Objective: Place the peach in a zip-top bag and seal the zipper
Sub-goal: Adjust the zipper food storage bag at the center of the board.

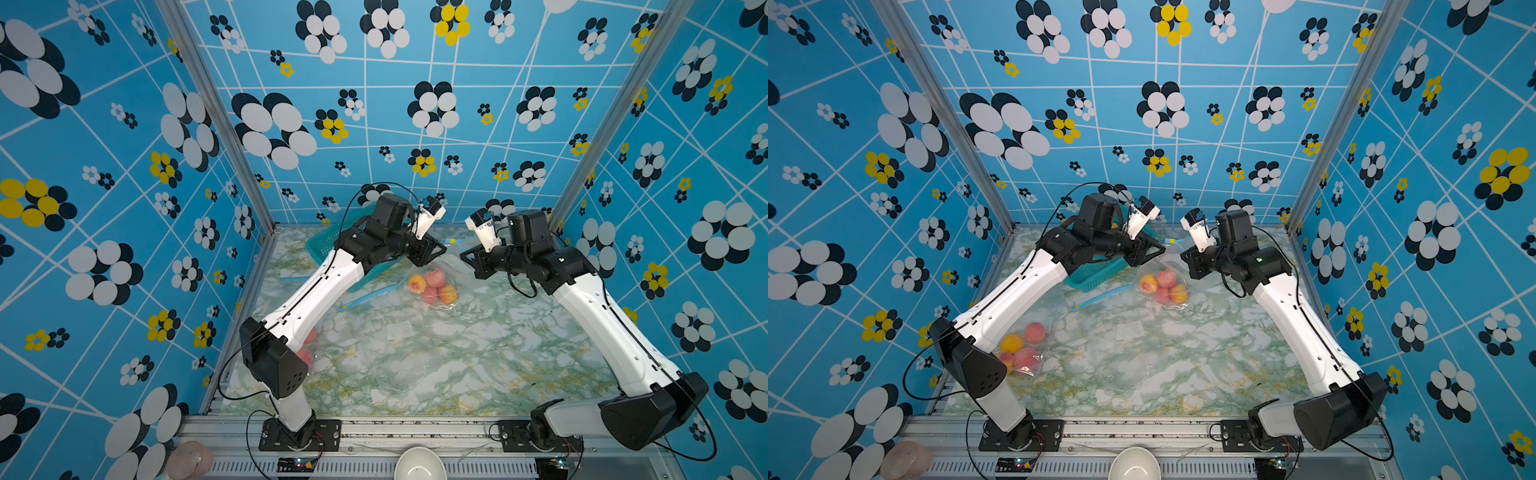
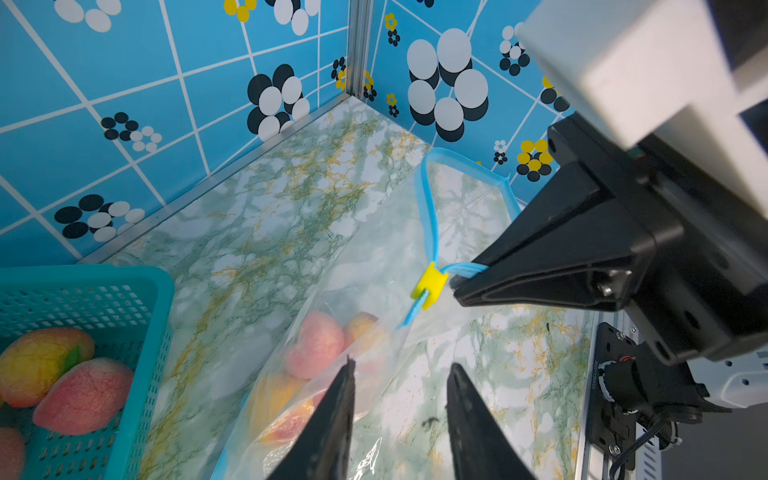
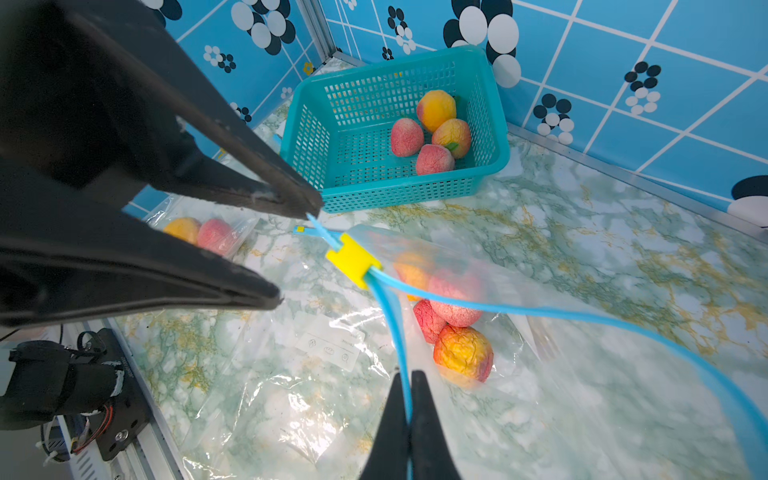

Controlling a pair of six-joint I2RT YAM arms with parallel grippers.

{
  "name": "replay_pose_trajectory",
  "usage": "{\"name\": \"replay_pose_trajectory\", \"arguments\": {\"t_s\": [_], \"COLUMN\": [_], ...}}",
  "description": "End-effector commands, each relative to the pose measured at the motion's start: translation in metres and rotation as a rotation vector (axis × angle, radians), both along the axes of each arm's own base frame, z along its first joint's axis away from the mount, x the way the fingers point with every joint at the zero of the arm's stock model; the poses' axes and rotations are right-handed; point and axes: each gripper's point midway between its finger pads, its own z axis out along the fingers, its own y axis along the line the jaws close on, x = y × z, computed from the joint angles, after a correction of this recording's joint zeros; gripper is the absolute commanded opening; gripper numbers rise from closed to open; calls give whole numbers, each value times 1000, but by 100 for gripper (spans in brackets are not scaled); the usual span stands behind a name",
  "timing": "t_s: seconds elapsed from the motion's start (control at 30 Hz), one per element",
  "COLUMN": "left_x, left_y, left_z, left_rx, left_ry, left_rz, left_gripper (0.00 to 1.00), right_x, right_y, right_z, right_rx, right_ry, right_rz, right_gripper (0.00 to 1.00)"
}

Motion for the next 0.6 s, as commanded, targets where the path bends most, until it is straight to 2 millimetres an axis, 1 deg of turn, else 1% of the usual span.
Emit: {"name": "replay_pose_trajectory", "arguments": {"t_s": [0.0, 0.27, 0.4, 0.47, 0.57], "left_x": [4, 13, 14, 15, 16], "left_y": [-11, -15, -19, -20, -21], "left_z": [9, 1, 3, 4, 4], "left_rx": [-32, -13, -26, -30, -36], "left_ry": [-36, -49, -64, -71, -74], "left_rz": [-39, -41, -57, -63, -75], "left_gripper": [39, 32, 31, 27, 18], "right_x": [-4, -5, -5, -5, -5], "right_y": [4, 5, 5, 6, 4], "right_z": [5, 5, 3, 4, 3], "right_rx": [21, 23, 22, 21, 14], "right_ry": [20, 25, 31, 28, 30], "right_rz": [19, 28, 29, 32, 28], "right_gripper": [0, 0, 0, 0, 0]}}
